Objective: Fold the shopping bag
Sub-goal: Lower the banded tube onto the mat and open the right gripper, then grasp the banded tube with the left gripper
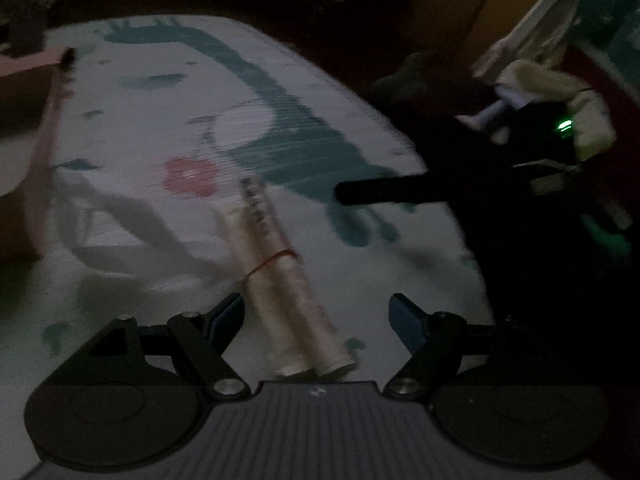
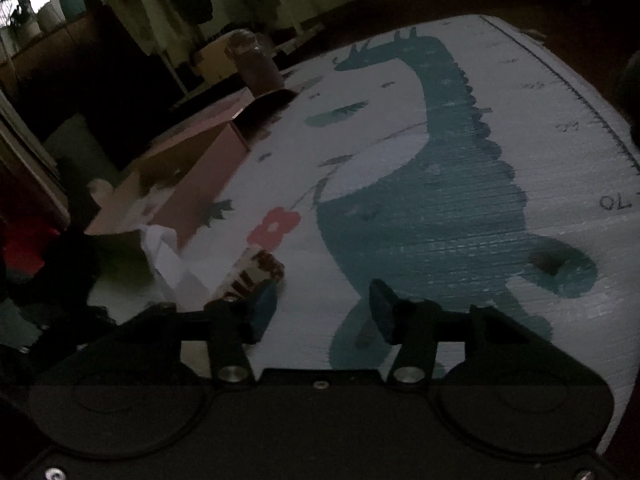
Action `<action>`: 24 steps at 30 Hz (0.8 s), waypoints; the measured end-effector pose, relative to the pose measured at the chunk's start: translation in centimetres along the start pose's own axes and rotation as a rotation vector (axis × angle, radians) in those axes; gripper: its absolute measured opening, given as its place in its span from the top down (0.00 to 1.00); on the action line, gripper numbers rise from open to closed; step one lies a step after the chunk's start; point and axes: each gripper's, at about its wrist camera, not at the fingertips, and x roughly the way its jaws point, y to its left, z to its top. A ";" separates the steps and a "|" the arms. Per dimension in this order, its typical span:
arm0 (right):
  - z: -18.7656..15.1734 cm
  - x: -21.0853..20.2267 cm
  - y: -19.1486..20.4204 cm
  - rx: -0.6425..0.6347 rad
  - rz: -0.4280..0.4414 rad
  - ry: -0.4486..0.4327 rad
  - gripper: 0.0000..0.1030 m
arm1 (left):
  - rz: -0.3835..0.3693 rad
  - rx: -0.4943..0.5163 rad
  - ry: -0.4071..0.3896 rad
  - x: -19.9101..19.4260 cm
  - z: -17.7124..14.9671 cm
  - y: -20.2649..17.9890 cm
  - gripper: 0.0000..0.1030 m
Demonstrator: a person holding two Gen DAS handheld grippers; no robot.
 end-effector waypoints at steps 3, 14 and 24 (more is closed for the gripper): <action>-0.2 -0.4 0.1 0.002 0.008 -0.005 0.46 | 0.021 -0.008 -0.010 1.0 -0.1 0.1 0.24; -0.3 -0.3 -0.1 -0.023 -0.117 0.038 0.33 | 0.169 0.187 -0.008 4.1 -1.2 -2.4 0.22; -0.6 -1.5 0.2 -0.026 -0.136 0.025 0.29 | 0.136 0.170 0.009 4.6 -1.2 -2.9 0.01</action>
